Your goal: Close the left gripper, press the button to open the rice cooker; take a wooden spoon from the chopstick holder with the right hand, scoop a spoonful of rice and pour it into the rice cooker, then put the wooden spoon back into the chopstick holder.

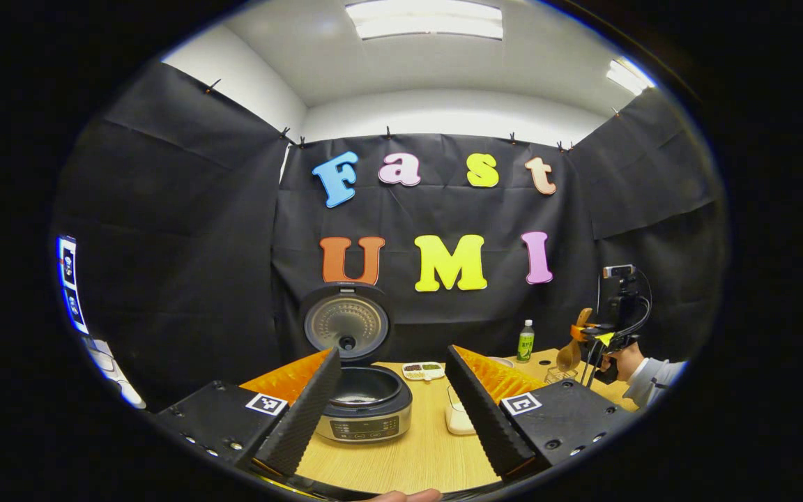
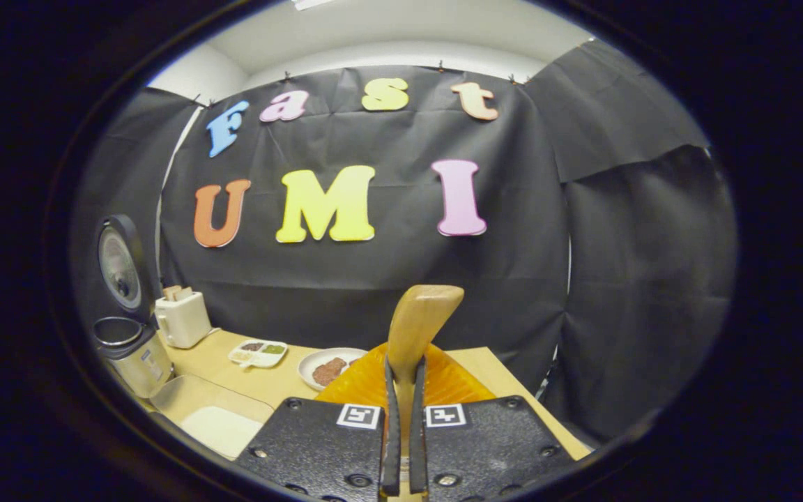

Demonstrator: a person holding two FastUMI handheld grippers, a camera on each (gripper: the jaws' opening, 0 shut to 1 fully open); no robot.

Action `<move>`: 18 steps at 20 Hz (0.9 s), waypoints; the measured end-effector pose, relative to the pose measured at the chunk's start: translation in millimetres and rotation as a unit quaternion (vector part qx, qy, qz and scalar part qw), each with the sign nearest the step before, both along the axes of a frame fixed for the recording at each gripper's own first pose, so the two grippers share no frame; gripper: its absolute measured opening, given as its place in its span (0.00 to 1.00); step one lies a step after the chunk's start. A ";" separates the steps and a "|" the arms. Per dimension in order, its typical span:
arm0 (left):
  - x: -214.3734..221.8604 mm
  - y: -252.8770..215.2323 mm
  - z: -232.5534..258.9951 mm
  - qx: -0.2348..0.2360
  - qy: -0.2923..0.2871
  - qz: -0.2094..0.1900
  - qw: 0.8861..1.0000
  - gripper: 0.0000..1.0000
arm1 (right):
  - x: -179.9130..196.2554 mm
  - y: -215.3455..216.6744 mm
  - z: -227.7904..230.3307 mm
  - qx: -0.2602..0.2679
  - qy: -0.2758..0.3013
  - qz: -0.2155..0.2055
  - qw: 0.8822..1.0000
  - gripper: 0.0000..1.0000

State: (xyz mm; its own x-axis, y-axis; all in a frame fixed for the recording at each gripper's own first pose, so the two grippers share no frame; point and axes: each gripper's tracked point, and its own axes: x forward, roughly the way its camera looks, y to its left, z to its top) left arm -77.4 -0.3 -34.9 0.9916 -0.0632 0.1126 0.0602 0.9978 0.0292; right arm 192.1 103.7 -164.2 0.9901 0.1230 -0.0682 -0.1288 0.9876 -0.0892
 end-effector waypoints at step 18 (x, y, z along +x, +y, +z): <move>-13.3 21.8 0.4 -0.014 0.004 0.013 1.000 0.96 | -36.3 181.3 -69.1 -0.069 0.075 0.066 0.993 0.10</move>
State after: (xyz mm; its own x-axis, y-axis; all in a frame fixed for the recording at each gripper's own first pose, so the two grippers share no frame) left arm -90.6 21.4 -34.5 0.9939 -0.0337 0.1055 0.0339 0.9994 -0.0002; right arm 155.8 285.0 -233.3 0.9434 0.2297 -0.2393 -0.2781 0.9409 -0.1931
